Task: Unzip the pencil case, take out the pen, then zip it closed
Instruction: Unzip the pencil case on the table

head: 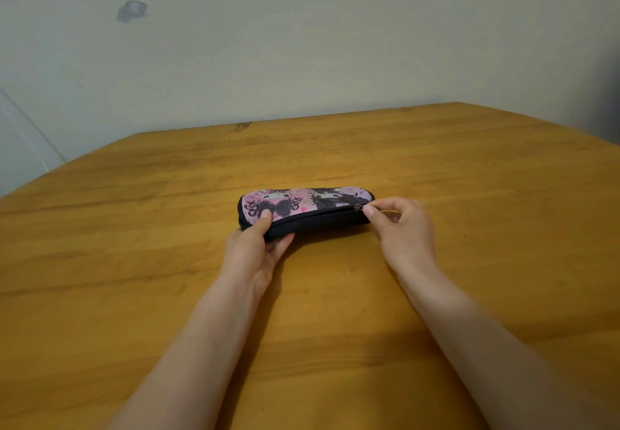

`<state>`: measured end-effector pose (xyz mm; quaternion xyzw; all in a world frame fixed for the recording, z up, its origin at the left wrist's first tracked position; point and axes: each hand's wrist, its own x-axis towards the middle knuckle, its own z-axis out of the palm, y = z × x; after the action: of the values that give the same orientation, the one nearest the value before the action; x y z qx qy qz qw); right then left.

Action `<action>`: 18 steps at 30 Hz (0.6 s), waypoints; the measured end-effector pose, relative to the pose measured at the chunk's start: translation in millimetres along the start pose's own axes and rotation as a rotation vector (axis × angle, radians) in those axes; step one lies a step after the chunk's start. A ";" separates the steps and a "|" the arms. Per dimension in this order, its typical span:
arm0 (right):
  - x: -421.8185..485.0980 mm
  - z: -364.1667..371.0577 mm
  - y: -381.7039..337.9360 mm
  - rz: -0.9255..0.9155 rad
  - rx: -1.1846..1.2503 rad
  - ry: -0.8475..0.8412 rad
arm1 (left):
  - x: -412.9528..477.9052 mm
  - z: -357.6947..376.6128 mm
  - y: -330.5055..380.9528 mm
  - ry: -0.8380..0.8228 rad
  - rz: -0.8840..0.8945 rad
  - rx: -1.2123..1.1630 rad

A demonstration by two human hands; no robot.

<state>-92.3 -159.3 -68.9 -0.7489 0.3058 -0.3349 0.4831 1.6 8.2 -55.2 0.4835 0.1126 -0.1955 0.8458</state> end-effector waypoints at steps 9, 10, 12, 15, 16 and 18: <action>4.1 0.1 2.8 0.078 0.185 -0.016 | 4.1 -5.4 6.2 0.059 -0.008 -0.004; 4.2 0.2 2.8 0.086 0.204 -0.022 | 4.6 -5.5 6.7 0.066 -0.010 -0.007; 3.3 0.5 2.3 0.091 0.218 -0.035 | 5.8 -6.1 7.1 0.064 -0.012 -0.032; 1.6 0.5 1.0 0.083 0.216 -0.029 | 6.0 -5.8 7.7 0.048 0.017 -0.073; 1.0 0.7 0.6 0.080 0.215 -0.026 | 6.1 -5.7 6.9 0.040 0.044 -0.063; -1.4 1.6 -0.5 0.074 0.190 -0.036 | 4.4 -5.0 4.3 0.031 0.133 0.027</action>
<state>-91.8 -157.2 -69.3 -0.6939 0.2911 -0.3308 0.5695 7.5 13.4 -56.0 0.5042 0.0906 -0.1328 0.8485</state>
